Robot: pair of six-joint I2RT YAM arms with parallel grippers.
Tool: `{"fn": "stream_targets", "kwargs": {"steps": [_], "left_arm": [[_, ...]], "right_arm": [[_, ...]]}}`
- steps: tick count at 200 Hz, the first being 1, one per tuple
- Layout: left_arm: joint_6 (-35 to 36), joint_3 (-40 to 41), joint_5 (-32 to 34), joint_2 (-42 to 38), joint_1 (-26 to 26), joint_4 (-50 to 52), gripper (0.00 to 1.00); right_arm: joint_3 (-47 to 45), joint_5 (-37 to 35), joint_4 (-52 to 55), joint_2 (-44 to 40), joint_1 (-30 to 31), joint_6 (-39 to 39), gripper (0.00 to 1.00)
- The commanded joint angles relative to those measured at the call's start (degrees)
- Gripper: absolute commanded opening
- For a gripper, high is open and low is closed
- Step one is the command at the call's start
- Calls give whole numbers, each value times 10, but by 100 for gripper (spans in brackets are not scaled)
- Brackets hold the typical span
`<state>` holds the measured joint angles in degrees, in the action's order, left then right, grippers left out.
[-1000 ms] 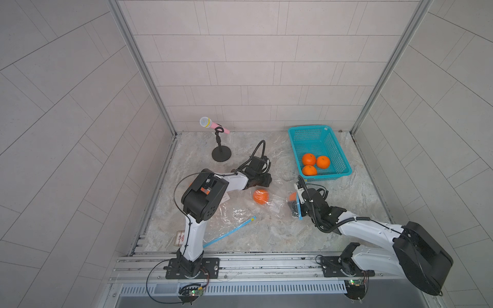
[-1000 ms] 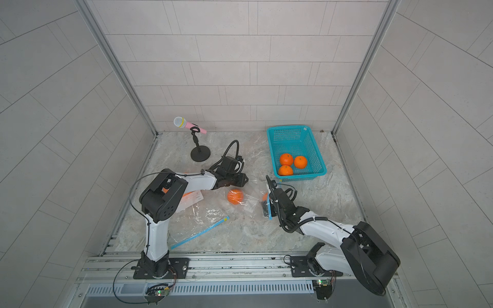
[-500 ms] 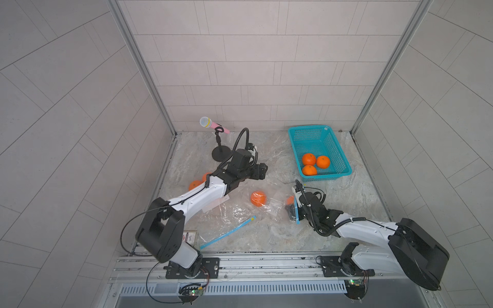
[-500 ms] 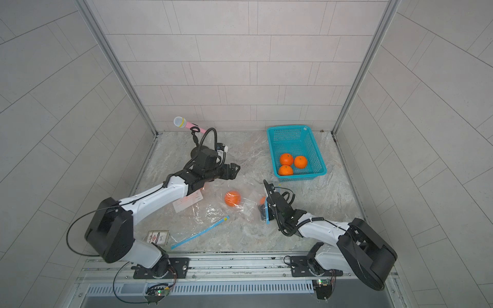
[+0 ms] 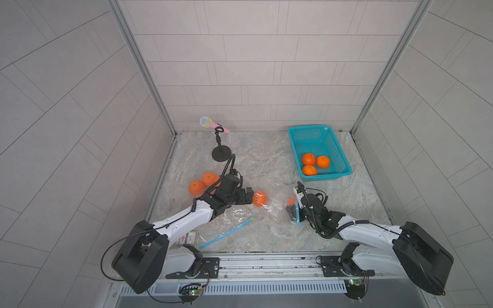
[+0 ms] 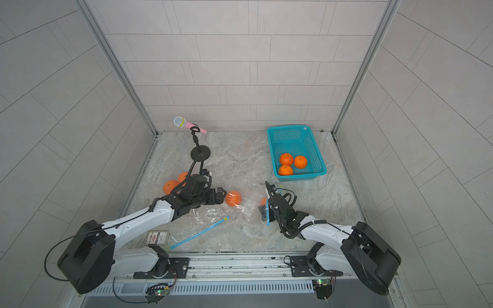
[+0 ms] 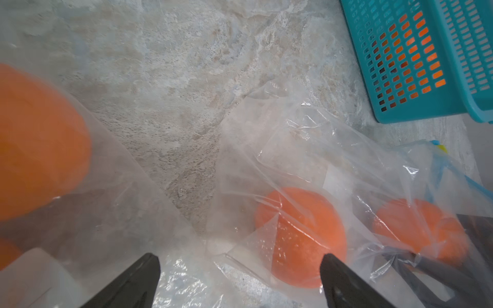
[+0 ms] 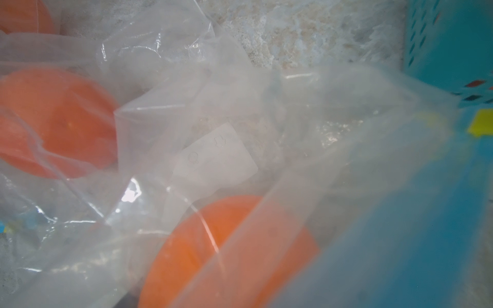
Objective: Open the zip-top bag and take out the orange
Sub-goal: Pick up the orange from the zipper food storage bag.
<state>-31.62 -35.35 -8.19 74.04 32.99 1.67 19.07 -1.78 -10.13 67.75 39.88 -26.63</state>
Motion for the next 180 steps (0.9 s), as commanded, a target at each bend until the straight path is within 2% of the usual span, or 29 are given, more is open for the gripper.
{"fn": "stream_targets", "kwargs": {"steps": [1,9,27,35,53,71,78,89,94,105,109,110,112,115,137,180], "left_arm": [[-3,-1,-61,23,-3,-89,92],[-1,-2,-67,23,-3,-103,84],[2,-2,-46,9,-3,-94,56],[-2,3,-39,6,-4,-100,49],[-8,14,-42,24,-6,-136,50],[-5,-7,-58,74,-11,-114,77],[4,-17,-80,94,-15,-106,81],[2,-19,-105,117,-19,-127,80],[2,-16,-118,124,-20,-145,72],[-1,-10,-147,134,-25,-179,48],[-2,-9,-149,134,-26,-185,28],[-2,-9,-149,133,-26,-186,18],[-3,-7,-147,132,-27,-187,5],[-4,-6,-142,130,-29,-187,0],[2,-7,-94,115,-40,-152,0],[3,-6,-117,176,-126,-155,0]], "right_arm": [[-9,3,-14,-14,4,-10,70],[-11,5,-17,-18,4,-11,70],[-14,7,-14,-30,4,-14,70],[-14,7,-9,-34,4,-14,70],[-19,9,-11,-38,4,-13,70],[-21,13,-19,-34,4,-15,70],[-21,13,-21,-31,4,-15,70],[-18,17,-22,-26,4,-13,70],[-18,19,-23,-25,4,-13,70],[-20,21,-28,-22,4,-13,70],[-20,21,-26,-22,4,-13,70],[-19,21,-25,-22,4,-13,70],[-19,20,-24,-23,5,-12,70],[-18,21,-22,-23,4,-12,70],[-21,28,-4,-38,4,-5,70],[-36,45,46,-126,1,-33,70]]}}
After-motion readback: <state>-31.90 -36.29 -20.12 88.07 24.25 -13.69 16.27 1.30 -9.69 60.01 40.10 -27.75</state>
